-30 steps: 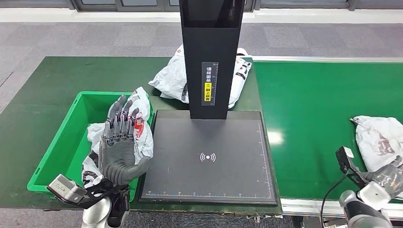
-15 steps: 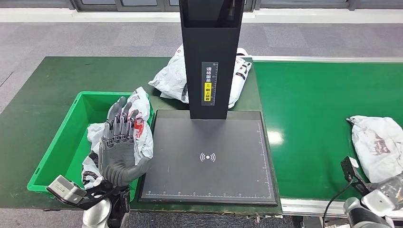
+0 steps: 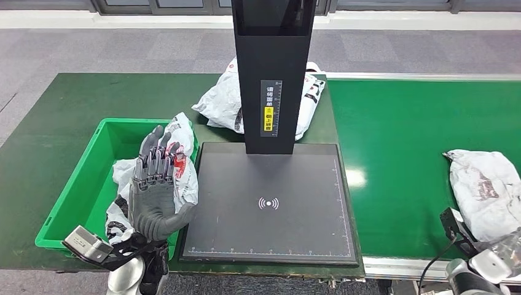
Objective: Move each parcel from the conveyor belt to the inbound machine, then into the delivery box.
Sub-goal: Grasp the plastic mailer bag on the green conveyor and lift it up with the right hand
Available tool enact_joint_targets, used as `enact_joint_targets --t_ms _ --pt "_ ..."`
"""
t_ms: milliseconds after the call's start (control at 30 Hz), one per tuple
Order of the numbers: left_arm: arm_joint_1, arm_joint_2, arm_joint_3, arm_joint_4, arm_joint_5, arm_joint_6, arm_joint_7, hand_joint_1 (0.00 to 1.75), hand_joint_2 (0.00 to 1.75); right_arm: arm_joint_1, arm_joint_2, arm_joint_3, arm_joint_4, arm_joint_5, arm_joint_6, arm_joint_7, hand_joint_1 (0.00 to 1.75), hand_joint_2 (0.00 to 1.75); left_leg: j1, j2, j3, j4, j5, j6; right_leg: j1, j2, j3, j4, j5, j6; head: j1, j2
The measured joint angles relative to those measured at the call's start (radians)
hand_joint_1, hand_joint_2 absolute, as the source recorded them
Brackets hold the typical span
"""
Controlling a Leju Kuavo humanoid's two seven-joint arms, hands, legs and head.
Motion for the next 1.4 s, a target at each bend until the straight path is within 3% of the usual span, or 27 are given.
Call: enact_joint_targets --t_ms 200,500,600,833,1067,1100,1200,1233,1400 --pt "0.000 0.000 0.000 0.000 -0.003 0.000 0.000 0.00 1.75 -0.005 0.008 -0.052 0.000 -0.033 -0.008 -0.125 0.00 1.75 0.000 0.000 -0.001 0.000 0.000 0.000 0.000 0.000 0.000 0.000 0.000 0.000 0.000 0.000" --pt "0.000 0.000 0.000 0.007 -0.012 0.010 0.000 0.00 1.75 -0.040 0.027 -0.065 0.000 0.017 -0.086 -0.146 0.00 1.75 0.000 0.000 0.000 0.000 0.000 0.000 0.000 0.000 0.000 0.000 0.000 0.000 0.000 0.000" --pt "-0.001 0.000 0.000 0.013 -0.014 0.011 0.000 0.00 1.75 -0.053 0.032 -0.061 0.000 0.018 -0.058 -0.106 0.00 1.75 0.000 -0.001 0.000 0.000 0.000 0.000 0.000 -0.001 0.000 0.000 0.000 0.000 0.000 0.000" --pt "-0.002 0.000 0.000 0.025 -0.013 0.004 0.000 0.00 1.75 -0.054 0.033 -0.021 0.000 0.017 0.115 0.033 0.00 1.75 0.000 -0.001 0.000 0.000 0.000 0.000 0.000 0.000 0.000 0.000 0.000 0.000 0.000 0.000" --pt "-0.003 0.000 0.000 0.036 -0.012 0.003 0.000 0.00 1.75 -0.049 0.033 0.007 0.000 0.018 0.153 0.064 0.00 1.75 0.000 0.000 0.000 0.000 0.000 0.000 0.000 0.000 0.000 0.000 0.000 0.000 0.000 0.000" --pt "-0.003 0.000 0.000 0.037 -0.012 0.004 0.000 0.00 1.75 -0.050 0.033 0.009 0.000 0.018 0.157 0.067 0.19 1.75 0.000 0.000 0.000 0.000 0.000 0.000 0.000 0.000 0.000 0.000 0.000 0.000 0.000 0.000" --pt "-0.003 0.000 0.000 0.039 -0.010 0.005 0.000 0.00 1.75 -0.051 0.033 0.013 0.000 0.017 0.173 0.072 1.50 1.75 0.000 0.000 0.000 0.000 0.000 0.000 0.000 0.000 0.000 0.000 0.000 0.000 0.000 0.000" --pt "-0.003 0.000 0.000 0.039 -0.008 0.005 0.000 0.00 1.75 -0.051 0.032 0.013 0.000 0.017 0.180 0.070 1.75 1.75 0.000 0.000 0.000 0.000 0.000 0.001 0.000 0.000 0.001 0.000 0.000 0.000 0.000 0.000" --pt "-0.004 0.000 0.000 0.048 0.000 0.002 0.000 0.00 1.75 -0.047 0.031 0.013 0.000 0.016 0.188 0.029 1.75 1.75 -0.001 0.000 0.000 0.001 0.000 0.001 -0.001 0.000 0.000 0.000 0.000 0.001 0.000 0.000"
